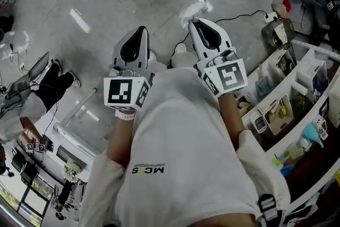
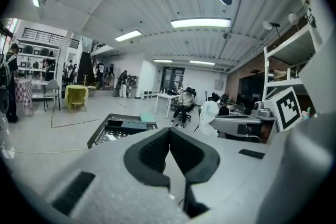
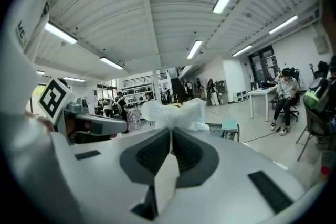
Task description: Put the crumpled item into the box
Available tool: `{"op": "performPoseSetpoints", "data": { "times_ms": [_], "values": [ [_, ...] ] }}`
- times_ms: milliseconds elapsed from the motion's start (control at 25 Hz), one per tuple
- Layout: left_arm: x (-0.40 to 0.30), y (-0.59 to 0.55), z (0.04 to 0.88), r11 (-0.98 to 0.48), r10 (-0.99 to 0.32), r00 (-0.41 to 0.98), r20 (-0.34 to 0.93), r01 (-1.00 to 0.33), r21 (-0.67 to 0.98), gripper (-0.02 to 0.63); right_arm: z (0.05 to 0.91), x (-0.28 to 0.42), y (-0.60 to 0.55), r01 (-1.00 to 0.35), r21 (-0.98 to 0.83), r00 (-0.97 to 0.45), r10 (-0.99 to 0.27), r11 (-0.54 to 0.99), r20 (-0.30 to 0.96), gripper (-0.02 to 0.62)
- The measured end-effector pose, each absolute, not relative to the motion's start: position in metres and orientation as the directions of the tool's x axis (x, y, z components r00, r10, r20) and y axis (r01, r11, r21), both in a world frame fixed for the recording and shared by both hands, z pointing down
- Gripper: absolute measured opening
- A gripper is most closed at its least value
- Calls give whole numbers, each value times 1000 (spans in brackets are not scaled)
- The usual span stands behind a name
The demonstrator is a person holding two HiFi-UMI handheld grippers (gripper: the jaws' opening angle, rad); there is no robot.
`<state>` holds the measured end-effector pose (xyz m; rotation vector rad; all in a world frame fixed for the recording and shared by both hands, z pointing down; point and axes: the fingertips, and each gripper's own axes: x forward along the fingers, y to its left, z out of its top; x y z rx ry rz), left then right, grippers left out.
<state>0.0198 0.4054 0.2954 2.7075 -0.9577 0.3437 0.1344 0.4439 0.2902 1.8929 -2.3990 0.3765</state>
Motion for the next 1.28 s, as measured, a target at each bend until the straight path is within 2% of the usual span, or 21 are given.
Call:
{"op": "performPoseSetpoints", "data": {
  "times_ms": [440, 680, 920, 1280],
  "values": [
    [40, 407, 289, -742, -613, 737, 284, -661, 114, 25, 300, 175, 455, -974, -134, -209, -957, 185, 199, 29],
    [44, 379, 295, -717, -634, 717, 288, -685, 128, 25, 309, 188, 429, -968, -181, -209, -955, 172, 211, 31],
    [46, 294, 299, -705, -643, 718, 267, -691, 158, 25, 318, 186, 347, -966, -170, -230, -943, 192, 241, 31],
    [28, 105, 293, -709, -624, 739, 254, -672, 215, 25, 308, 165, 163, -971, -126, -232, -922, 202, 310, 31]
  ]
}}
